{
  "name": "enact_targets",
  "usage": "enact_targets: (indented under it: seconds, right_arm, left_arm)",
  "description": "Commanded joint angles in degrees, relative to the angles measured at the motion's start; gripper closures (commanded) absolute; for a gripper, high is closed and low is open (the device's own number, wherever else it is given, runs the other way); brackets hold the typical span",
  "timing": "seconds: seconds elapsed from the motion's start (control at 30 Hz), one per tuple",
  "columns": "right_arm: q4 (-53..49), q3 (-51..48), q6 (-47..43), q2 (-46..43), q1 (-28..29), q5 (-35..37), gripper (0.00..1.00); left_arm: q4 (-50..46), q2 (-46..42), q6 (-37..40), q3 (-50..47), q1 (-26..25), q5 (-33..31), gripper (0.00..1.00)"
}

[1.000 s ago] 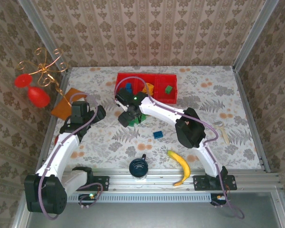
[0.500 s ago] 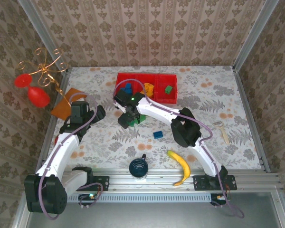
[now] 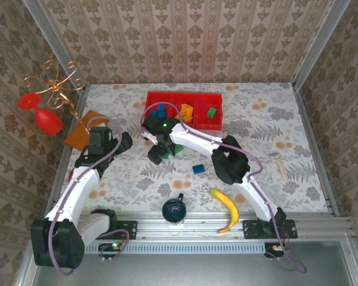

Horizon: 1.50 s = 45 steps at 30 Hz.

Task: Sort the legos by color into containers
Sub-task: Pick up the lego from the center of the table.

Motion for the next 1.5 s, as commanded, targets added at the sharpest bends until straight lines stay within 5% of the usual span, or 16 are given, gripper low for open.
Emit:
enact_targets:
  seconds: [0.0,0.67,1.47]
  right_arm:
    - [-2.53,1.93,-2.20,1.16,0.29,-2.91,0.00]
    - [-8.24,6.76,-4.14,6.46,0.97,-3.03,0.27]
    - [-3.54,-0.25,1.44,2.37,2.76,-1.38,0.76]
  left_arm:
    - [0.44,-0.10,-0.97,-0.24,0.51,0.75,0.00]
    - [0.52,-0.05,-1.14,-0.55,0.76,0.88,0.00]
    - [-0.29,-1.41,-1.08,-0.42,1.37,1.40,0.00]
